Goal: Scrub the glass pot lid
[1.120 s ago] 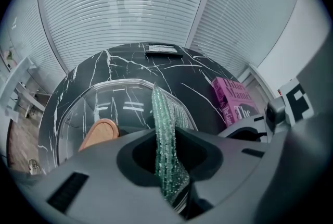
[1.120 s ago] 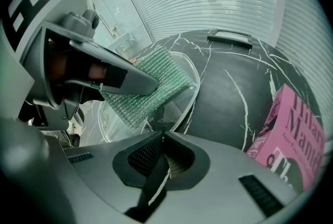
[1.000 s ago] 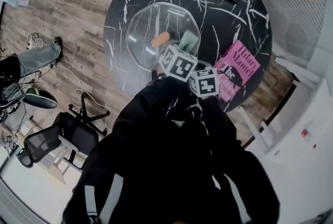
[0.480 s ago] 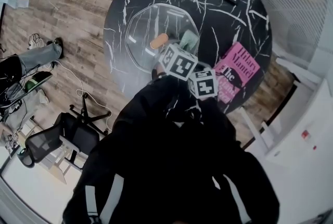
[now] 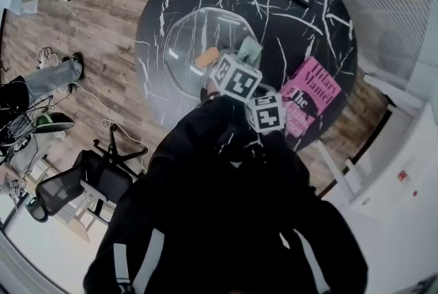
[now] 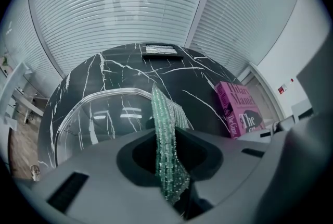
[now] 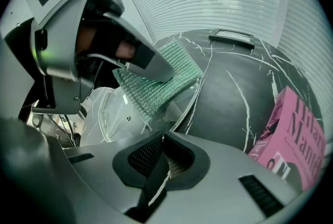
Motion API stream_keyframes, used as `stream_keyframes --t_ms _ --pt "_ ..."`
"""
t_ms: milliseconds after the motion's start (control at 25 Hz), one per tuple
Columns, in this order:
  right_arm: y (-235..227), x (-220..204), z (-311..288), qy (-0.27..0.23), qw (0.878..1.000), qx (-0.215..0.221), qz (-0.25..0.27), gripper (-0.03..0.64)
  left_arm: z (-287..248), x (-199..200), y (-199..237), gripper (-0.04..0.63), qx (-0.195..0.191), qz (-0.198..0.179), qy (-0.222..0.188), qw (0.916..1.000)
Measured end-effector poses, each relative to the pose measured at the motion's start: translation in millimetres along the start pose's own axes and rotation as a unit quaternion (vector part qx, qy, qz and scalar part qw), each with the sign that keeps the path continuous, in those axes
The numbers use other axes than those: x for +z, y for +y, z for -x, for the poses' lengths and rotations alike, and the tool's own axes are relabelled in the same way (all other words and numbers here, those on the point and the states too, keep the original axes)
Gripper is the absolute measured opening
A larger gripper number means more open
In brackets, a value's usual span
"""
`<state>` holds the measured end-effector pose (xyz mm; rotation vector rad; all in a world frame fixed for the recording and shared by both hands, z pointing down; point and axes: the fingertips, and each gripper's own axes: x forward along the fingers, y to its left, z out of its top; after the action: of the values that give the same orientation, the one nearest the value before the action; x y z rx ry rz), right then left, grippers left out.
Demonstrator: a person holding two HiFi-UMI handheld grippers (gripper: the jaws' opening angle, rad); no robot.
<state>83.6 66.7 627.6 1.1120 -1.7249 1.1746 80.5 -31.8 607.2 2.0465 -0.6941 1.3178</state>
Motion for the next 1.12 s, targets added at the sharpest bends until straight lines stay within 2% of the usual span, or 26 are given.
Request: stream_keyframes --t_ms 240,600,840,960,1120 --pt "4 0 -1 -0.001 1.0 0.011 -0.006 0.014 -1 7 3 0.069 -0.001 -0.003 0.004 1.0" --pt "2 1 -3 -0.002 1.0 0.004 -0.003 0.014 -3 11 5 0.069 -0.002 0.0 0.021 0.9998" --pt "1 0 -1 0.002 1.0 0.005 -0.01 0.014 -4 16 6 0.069 -0.002 -0.029 0.063 0.9976" --pt "2 0 -1 0.004 1.0 0.01 -0.014 0.014 -5 21 10 0.069 -0.007 -0.044 0.073 0.9963" --pt "2 1 -1 0.002 1.0 0.01 -0.015 0.014 -5 22 11 0.069 -0.015 -0.046 0.078 0.9958"
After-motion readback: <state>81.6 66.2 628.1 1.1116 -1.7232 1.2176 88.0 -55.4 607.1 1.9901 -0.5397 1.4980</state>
